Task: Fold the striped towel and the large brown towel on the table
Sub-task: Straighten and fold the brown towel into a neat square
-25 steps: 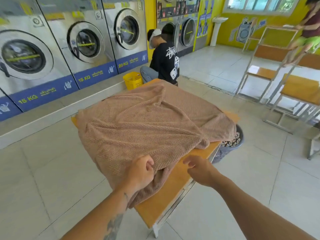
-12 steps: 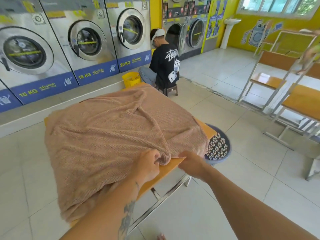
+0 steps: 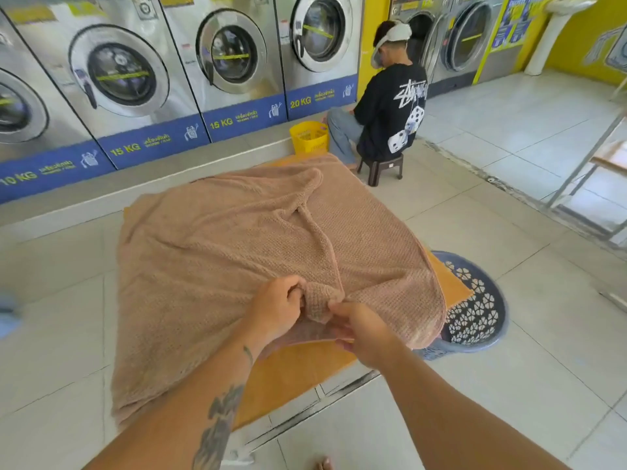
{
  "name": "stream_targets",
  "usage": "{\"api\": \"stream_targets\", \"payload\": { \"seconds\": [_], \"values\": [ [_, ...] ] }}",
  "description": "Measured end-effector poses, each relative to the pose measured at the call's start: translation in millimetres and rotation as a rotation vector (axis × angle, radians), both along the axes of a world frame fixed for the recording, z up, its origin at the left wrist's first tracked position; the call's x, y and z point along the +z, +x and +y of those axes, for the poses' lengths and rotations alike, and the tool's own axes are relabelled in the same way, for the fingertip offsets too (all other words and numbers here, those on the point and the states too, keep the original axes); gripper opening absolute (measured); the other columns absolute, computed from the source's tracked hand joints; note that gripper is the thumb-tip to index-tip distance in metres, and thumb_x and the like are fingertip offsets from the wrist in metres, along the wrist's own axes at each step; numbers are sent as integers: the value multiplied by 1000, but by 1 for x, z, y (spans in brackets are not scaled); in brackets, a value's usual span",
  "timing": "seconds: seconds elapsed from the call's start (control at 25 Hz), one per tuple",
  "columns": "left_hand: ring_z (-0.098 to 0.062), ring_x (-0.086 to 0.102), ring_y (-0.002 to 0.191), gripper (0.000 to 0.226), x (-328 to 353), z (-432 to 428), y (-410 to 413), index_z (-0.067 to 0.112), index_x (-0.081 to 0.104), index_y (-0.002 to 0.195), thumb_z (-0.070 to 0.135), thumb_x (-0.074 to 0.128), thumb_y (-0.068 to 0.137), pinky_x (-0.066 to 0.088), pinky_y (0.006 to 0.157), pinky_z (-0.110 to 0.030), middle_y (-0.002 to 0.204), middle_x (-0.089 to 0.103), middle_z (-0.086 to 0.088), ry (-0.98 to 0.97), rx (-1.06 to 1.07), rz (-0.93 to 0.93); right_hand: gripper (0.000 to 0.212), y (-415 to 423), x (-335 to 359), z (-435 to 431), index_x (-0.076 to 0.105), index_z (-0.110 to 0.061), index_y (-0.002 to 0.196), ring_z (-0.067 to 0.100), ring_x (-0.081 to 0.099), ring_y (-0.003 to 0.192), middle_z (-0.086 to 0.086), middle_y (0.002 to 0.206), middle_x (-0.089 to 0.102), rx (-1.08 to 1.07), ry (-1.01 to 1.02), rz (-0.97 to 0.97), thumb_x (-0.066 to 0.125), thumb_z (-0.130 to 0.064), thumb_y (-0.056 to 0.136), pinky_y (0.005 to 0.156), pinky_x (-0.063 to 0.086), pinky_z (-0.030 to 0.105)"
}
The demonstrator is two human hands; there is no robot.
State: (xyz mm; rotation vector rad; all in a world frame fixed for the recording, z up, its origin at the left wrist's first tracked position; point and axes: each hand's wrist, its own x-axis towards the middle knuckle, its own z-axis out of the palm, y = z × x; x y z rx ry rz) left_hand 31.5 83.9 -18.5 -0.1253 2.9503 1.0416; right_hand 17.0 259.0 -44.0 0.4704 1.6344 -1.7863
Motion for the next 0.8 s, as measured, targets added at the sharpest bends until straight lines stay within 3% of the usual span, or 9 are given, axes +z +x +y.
{"api": "stream_targets", "payload": {
  "seconds": [0.12,0.24,0.32,0.4,0.48,0.6,0.68,0.76,0.8],
  "values": [
    [-18,61,82,19,10,1,-5,24,63,93,22,46,102,51,74,-39,88,66,6,-8,55,23,25,-28,18,0,65,0,114,25,59,77,13,92,63,-55,-142,-10,55,-8,93,62,48,32],
    [-17,52,107,23,5,23,8,32,56,120,34,48,98,46,96,-42,116,57,7,-133,131,-19,24,-48,50,21,73,-5,95,19,54,57,15,77,59,-54,-91,194,52,4,89,49,44,27],
    [-23,37,125,49,-1,45,18,40,35,137,43,50,91,33,108,-48,132,38,3,-243,235,-108,26,-59,68,39,75,-10,93,18,63,61,12,74,68,-88,-152,230,54,4,90,55,52,30],
    [-29,26,135,73,-7,70,27,45,13,146,47,54,86,25,112,-54,143,22,1,-228,382,-222,26,-69,76,59,73,-14,98,19,66,71,8,79,72,-130,-217,214,54,2,93,70,56,34],
    [-34,17,141,93,-16,87,37,48,-5,148,48,59,81,18,115,-59,152,9,-1,-160,439,-340,27,-81,73,77,72,-20,104,20,60,71,7,83,68,-171,-62,275,53,-4,93,67,51,32],
    [-36,2,148,110,-34,110,48,51,-22,145,47,65,78,8,116,-63,157,-13,3,-125,381,-517,36,-88,63,114,71,-22,104,14,45,51,3,67,57,-170,221,478,42,-5,91,46,39,24],
    [-36,6,146,97,-42,123,50,47,-9,151,44,62,86,13,115,-62,156,-7,0,-168,418,-524,41,-93,55,145,70,-19,106,13,36,43,5,64,54,-122,347,548,36,-2,92,36,31,22],
    [-32,32,134,56,-45,130,46,39,31,144,37,55,94,30,110,-56,145,24,-6,-321,454,-366,38,-101,48,169,70,-18,108,14,39,44,5,66,59,-50,466,522,40,-2,92,38,32,23],
    [-28,45,122,34,-44,132,43,34,48,129,31,52,95,37,103,-51,131,40,-2,-388,438,-260,35,-104,43,178,70,-18,108,14,40,44,4,65,58,5,510,497,43,-3,93,40,32,24]
  ]
}}
